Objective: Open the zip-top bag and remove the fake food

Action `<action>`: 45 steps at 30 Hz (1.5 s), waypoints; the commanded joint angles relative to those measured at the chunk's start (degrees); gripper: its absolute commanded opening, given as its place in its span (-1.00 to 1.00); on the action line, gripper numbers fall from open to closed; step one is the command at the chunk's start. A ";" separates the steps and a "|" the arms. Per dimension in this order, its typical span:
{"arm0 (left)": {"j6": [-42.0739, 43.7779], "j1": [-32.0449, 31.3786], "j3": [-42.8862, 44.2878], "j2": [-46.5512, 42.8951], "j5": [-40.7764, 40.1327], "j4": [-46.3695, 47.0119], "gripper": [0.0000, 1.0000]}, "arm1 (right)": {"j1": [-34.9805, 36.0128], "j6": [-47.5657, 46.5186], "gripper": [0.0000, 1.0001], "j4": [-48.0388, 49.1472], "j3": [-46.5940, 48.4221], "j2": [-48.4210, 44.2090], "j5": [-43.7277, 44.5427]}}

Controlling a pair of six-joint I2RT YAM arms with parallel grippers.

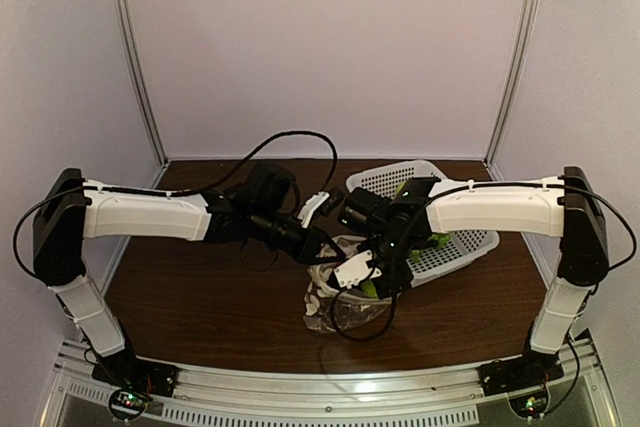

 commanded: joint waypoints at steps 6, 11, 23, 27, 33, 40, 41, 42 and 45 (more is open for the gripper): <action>1.34 0.27 1.13 0.76 1.07 1.72 -1.00 | 0.09 2.63 0.08 -3.08 2.75 -1.40 -0.33; 1.67 0.28 1.41 0.75 0.93 1.00 -1.00 | 0.09 4.42 0.00 -2.58 5.90 -5.79 -6.61; 3.28 0.27 4.14 0.34 -0.28 -2.66 -1.00 | 0.09 7.41 -0.02 -6.71 11.09 -11.03 -21.17; 3.60 0.35 4.58 0.25 -0.96 -3.74 -1.00 | 0.10 8.65 -0.02 -6.68 10.91 -14.71 -25.33; 3.91 0.36 4.90 -0.06 -2.36 -5.96 -1.00 | -2.80 9.62 -0.02 -6.52 9.44 -20.40 -20.55; 4.31 0.37 5.62 -1.41 -3.78 -7.98 -1.00 | -16.91 7.99 -0.03 -5.00 5.42 -21.15 -16.05; 4.45 0.35 6.06 -1.32 -3.84 -8.31 -1.00 | -18.06 7.65 -0.03 -4.65 4.77 -20.77 -14.57; 4.47 0.39 6.44 -1.34 -3.89 -8.46 -1.00 | -19.24 7.39 -0.03 -4.23 3.98 -20.46 -13.49; 4.46 0.39 6.91 -1.11 -3.97 -8.50 -1.00 | -20.94 6.58 -0.02 -2.31 1.27 -19.60 -9.75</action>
